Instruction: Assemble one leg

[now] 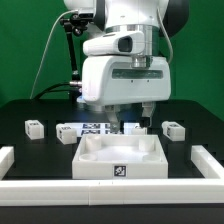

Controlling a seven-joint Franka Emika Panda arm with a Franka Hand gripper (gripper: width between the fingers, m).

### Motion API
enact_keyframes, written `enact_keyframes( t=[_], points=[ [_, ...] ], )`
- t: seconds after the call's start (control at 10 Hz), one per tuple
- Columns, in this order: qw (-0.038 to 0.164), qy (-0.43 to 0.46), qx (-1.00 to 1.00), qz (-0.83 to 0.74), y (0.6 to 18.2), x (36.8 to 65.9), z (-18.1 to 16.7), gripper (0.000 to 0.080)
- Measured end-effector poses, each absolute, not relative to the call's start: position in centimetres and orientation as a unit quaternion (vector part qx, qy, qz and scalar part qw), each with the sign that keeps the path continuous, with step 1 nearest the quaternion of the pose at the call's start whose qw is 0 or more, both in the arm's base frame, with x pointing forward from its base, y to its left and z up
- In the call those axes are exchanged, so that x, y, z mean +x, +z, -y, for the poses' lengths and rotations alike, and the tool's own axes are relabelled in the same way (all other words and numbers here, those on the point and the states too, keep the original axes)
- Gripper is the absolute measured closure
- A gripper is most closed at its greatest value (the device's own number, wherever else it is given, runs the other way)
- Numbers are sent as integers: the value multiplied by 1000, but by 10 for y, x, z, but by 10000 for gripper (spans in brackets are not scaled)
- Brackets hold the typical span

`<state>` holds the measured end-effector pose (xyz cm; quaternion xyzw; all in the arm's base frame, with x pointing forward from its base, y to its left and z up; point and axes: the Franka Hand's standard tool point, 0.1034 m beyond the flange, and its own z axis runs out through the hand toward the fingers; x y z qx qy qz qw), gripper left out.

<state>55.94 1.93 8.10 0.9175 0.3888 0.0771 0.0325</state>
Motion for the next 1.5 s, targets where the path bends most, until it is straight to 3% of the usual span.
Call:
enact_keyframes(
  t=[0.7,1.1,1.5],
  points=[
    [32,76,917,-391,81,559,-19,150],
    [46,61,844,-531,66,533,-13,150],
    [41,25,824,-564,67,536,-13,150]
  ],
)
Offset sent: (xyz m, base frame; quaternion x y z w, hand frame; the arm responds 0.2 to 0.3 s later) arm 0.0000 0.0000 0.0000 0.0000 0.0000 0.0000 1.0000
